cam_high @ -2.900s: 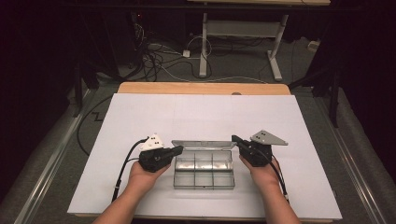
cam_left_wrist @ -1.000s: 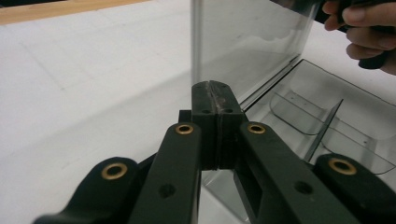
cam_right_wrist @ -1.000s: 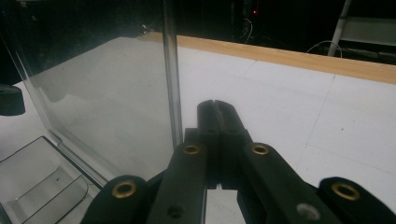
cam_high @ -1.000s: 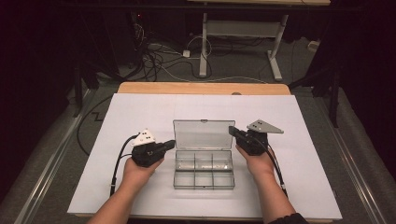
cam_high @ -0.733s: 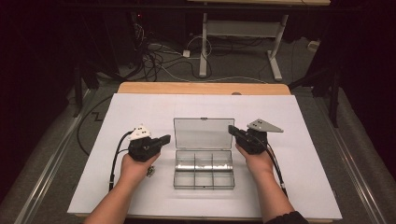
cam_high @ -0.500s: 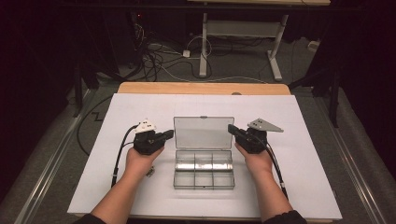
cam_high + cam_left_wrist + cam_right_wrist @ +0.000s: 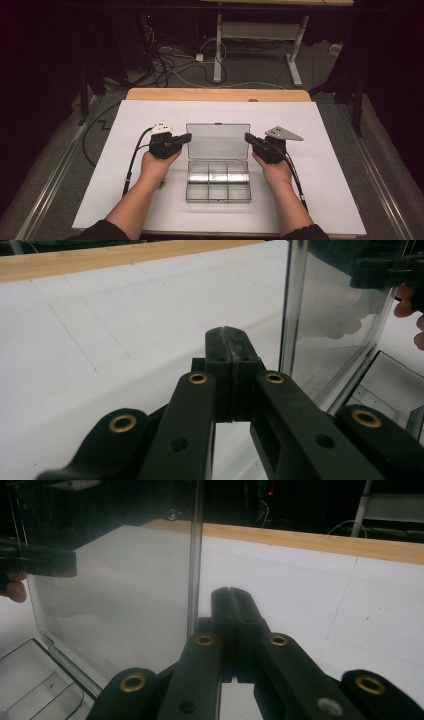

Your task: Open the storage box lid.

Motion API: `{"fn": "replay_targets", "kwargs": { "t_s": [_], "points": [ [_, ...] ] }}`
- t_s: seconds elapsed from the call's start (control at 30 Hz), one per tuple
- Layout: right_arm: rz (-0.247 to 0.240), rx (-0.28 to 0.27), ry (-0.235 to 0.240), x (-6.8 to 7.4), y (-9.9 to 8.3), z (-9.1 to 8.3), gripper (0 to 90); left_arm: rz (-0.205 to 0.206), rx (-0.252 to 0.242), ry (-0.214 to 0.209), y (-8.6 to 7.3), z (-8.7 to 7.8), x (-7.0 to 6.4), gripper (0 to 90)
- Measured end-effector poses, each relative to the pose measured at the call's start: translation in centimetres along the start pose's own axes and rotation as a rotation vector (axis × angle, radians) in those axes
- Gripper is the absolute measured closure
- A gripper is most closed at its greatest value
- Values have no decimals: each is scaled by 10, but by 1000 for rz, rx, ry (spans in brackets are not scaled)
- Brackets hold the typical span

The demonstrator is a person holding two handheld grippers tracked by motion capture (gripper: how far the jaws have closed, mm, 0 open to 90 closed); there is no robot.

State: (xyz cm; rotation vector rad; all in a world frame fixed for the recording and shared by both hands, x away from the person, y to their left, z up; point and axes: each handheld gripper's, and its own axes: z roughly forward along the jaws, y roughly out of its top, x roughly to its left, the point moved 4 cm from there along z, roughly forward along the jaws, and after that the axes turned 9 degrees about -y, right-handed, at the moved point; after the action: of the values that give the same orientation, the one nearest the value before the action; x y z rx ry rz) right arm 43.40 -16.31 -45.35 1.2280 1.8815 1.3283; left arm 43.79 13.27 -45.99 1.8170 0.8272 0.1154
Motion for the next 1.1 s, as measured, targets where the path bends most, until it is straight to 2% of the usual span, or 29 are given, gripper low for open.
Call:
{"fn": "replay_targets", "kwargs": {
  "t_s": [0.57,0.77,1.1],
  "points": [
    [-18,35,-27,-5,-3,10,900,-13,23,16,-2,7,6,873],
    [-9,48,-28,-6,-4,13,900,-18,34,22,-4,11,9,873],
    [-24,96,-43,-8,-9,20,900,-35,59,32,-8,17,15,874]
  ]
}}
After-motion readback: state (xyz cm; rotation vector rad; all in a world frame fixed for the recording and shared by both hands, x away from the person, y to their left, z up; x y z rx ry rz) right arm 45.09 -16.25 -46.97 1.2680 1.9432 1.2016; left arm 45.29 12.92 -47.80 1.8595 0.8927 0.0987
